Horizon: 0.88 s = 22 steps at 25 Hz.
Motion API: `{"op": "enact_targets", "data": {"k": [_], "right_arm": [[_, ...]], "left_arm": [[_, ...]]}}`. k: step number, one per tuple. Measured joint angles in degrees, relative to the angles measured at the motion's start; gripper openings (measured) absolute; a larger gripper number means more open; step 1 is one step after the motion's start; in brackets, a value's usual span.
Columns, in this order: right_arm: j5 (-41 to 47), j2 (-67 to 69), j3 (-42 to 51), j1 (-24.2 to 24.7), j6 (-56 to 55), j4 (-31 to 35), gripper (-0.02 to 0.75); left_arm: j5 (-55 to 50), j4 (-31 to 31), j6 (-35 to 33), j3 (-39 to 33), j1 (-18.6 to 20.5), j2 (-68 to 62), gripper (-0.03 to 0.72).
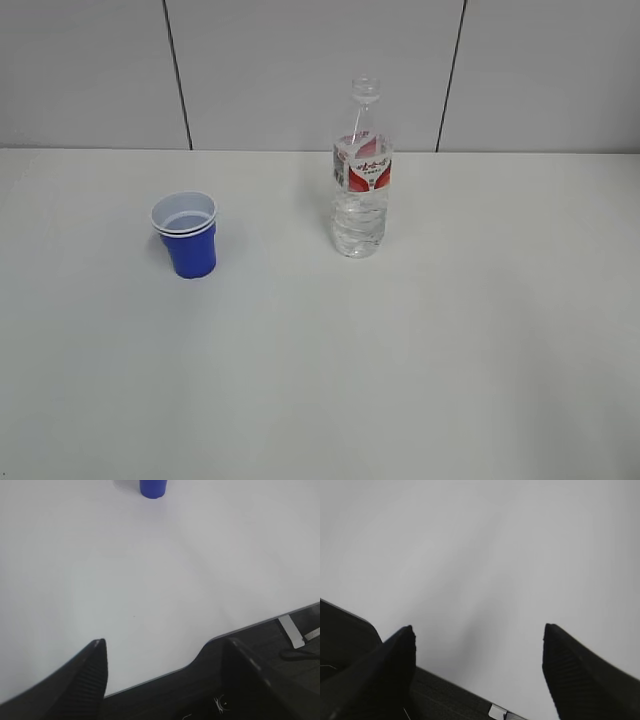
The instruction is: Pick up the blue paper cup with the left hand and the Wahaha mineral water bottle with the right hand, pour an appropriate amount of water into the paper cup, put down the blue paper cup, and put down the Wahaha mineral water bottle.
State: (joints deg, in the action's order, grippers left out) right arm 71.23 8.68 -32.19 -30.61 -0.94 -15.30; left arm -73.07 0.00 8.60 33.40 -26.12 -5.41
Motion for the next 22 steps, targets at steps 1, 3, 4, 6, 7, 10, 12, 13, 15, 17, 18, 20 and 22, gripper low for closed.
{"op": "enact_targets", "data": {"k": [1, 3, 4, 6, 7, 10, 12, 13, 15, 17, 18, 20, 22], "right_arm": [[-0.1, -0.3, 0.9, 0.0, -0.1, 0.0, 0.59], [-1.4, -0.6, 1.7, 0.0, -0.6, 0.0, 0.59], [-2.1, -0.8, 2.0, 0.0, -1.1, -0.1, 0.59], [-3.7, -0.8, 2.7, 0.0, -2.1, -0.1, 0.59], [-4.4, -0.8, 3.1, 0.0, -2.4, -0.1, 0.589], [-4.9, -0.8, 3.5, 0.0, -2.9, -0.1, 0.589], [-5.2, -0.8, 3.5, 0.0, -2.9, -0.1, 0.589], [-5.3, -0.8, 3.6, 0.0, -2.9, -0.1, 0.589], [-5.4, -0.8, 3.6, 0.0, -3.0, -0.1, 0.589], [-5.4, -0.8, 3.6, 0.0, -3.0, -0.1, 0.589], [-5.4, -0.8, 3.6, 0.0, -3.0, -0.1, 0.589], [-5.5, -0.8, 3.6, 0.0, -3.0, -0.1, 0.589], [-5.5, -0.8, 3.6, 0.0, -3.0, -0.1, 0.589]], "left_arm": [[0.1, 0.0, 0.0, -0.2, 0.0, 0.0, 0.535], [1.5, -0.4, 0.0, -0.5, 0.0, 0.0, 0.535], [2.4, -0.4, 0.0, -0.6, 0.0, 0.0, 0.535], [4.9, -0.5, 0.0, -1.2, 0.0, 0.0, 0.535], [6.0, -0.5, 0.0, -1.7, 0.0, 0.0, 0.535], [8.7, -0.6, 0.0, -2.9, 0.0, 0.0, 0.535], [9.1, -0.6, 0.0, -3.0, 0.0, 0.0, 0.535], [9.2, -0.6, 0.0, -3.0, 0.0, 0.0, 0.534], [9.3, -0.6, 0.0, -3.0, 0.0, 0.0, 0.533], [9.5, -0.6, 0.0, -3.0, 0.0, 0.0, 0.533], [9.5, -0.6, 0.0, -3.0, 0.0, 0.0, 0.533], [9.5, -0.6, 0.0, -3.0, 0.0, 0.0, 0.533], [9.5, -0.6, 0.0, -3.0, 0.0, 0.0, 0.533]]}}
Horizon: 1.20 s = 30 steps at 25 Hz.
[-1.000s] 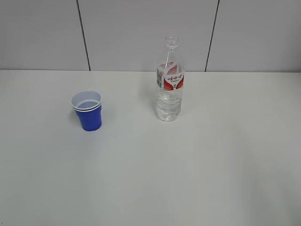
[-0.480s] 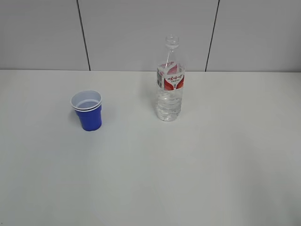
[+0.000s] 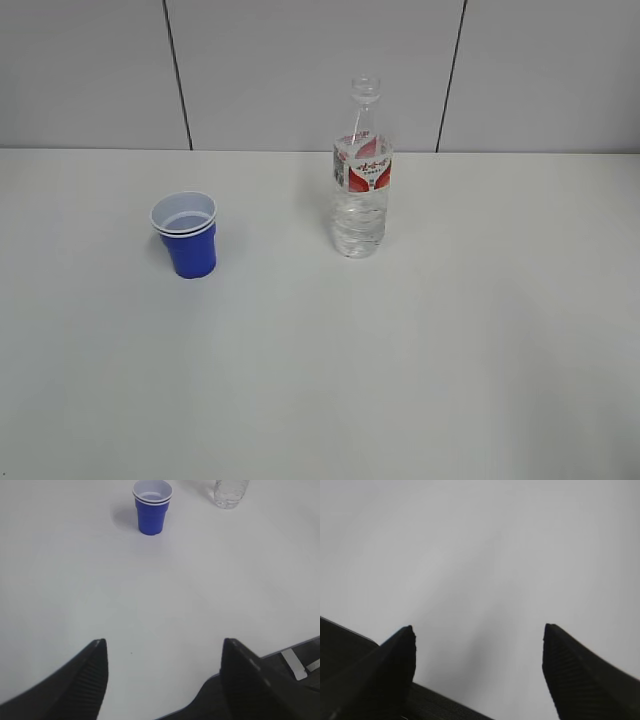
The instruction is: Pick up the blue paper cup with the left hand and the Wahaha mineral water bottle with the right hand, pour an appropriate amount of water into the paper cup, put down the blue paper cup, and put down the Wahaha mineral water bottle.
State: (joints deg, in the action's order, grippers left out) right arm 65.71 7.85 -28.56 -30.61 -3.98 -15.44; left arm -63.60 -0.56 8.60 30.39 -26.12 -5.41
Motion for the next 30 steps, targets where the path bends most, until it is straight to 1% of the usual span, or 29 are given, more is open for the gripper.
{"op": "enact_targets", "data": {"k": [17, 19, 21, 23, 27, 30], "right_arm": [[-0.1, 0.0, 0.0, 0.0, -0.1, 0.0, 0.588], [-0.1, 0.0, 0.0, 0.1, -0.1, 0.0, 0.588], [-0.1, 0.0, 0.0, 1.3, -0.1, 0.0, 0.588], [-0.1, 0.0, 0.0, 3.8, -0.1, 0.0, 0.588], [-0.2, 0.0, 0.0, 11.1, -0.1, 0.0, 0.588], [-0.2, -0.9, 0.0, 16.3, -0.2, 0.0, 0.588]], "left_arm": [[0.2, 0.0, 0.0, 0.0, 0.0, 0.0, 0.532], [0.2, 0.0, 0.0, 0.0, 0.6, 0.0, 0.532], [0.3, 0.0, 0.0, 0.0, 2.9, 0.0, 0.532], [0.3, 0.0, 0.0, 0.0, 5.9, 0.0, 0.532], [0.3, 0.0, 0.0, 0.0, 12.3, 0.0, 0.532], [0.3, 0.0, 0.0, 0.0, 16.0, 0.0, 0.532]]}}
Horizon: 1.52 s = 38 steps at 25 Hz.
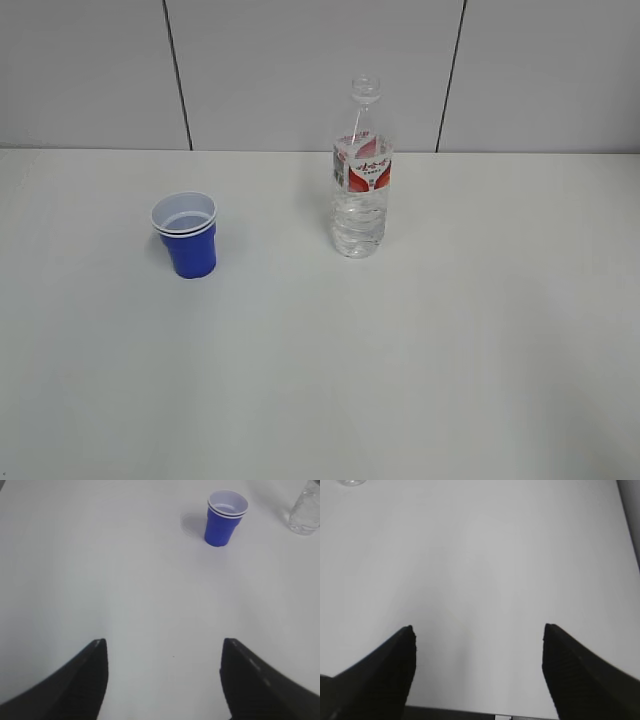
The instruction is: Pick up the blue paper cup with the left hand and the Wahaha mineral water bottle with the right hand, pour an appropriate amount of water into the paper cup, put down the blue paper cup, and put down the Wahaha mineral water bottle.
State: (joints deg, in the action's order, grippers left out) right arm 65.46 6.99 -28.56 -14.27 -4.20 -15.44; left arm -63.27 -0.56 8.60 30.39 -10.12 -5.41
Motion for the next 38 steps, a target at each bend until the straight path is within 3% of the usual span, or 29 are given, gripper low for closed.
{"op": "enact_targets", "data": {"k": [4, 10, 18, 38], "right_arm": [[0.0, -3.8, 0.0, 3.3, 0.0, 0.0, 0.588], [0.0, -8.0, 0.0, 4.0, 0.0, -0.2, 0.588], [0.0, -7.9, 0.0, 10.3, 0.0, -0.4, 0.588], [0.0, -7.9, 0.0, 13.1, -0.1, -0.6, 0.587]], "left_arm": [[0.0, 0.0, 0.0, 0.0, 1.9, 2.2, 0.532], [0.1, 0.0, 0.0, -0.1, 1.9, 4.5, 0.532], [0.1, 0.0, 0.0, -0.1, 1.9, 4.5, 0.532], [0.1, 0.0, 0.0, -0.1, 1.9, 4.6, 0.532]]}}
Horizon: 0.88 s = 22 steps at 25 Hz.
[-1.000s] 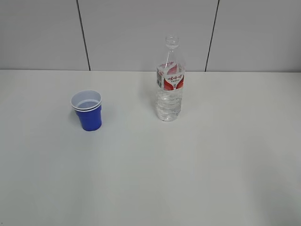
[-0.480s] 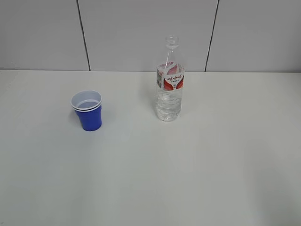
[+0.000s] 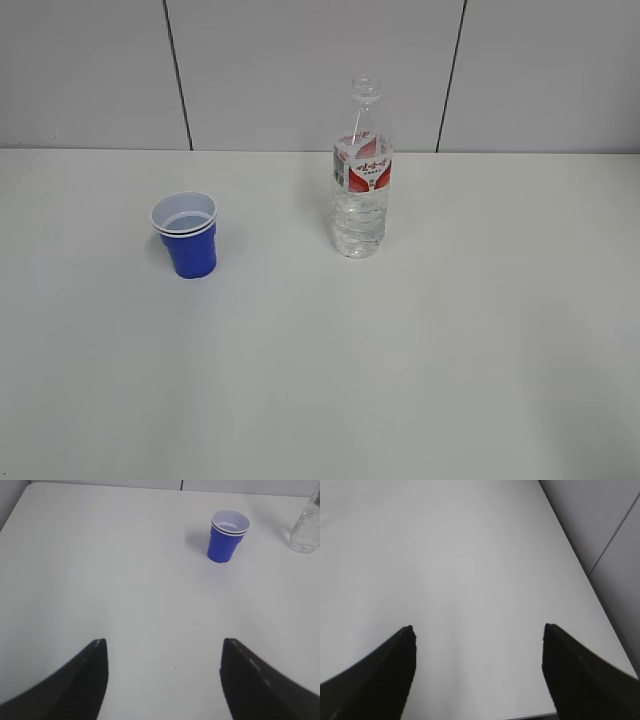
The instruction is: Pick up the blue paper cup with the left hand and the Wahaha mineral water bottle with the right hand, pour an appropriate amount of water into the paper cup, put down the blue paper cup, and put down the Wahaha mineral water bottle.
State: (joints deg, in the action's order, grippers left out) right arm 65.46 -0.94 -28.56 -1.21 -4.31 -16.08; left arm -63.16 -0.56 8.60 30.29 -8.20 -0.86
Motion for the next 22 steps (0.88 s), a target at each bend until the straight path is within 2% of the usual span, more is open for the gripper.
{"op": "enact_targets", "data": {"k": [22], "right_arm": [[0.0, 0.0, 0.0, 0.0, 0.0, 0.0, 0.587]], "left_arm": [[0.0, 0.0, 0.0, 0.0, 0.0, 0.0, 0.532]]}}
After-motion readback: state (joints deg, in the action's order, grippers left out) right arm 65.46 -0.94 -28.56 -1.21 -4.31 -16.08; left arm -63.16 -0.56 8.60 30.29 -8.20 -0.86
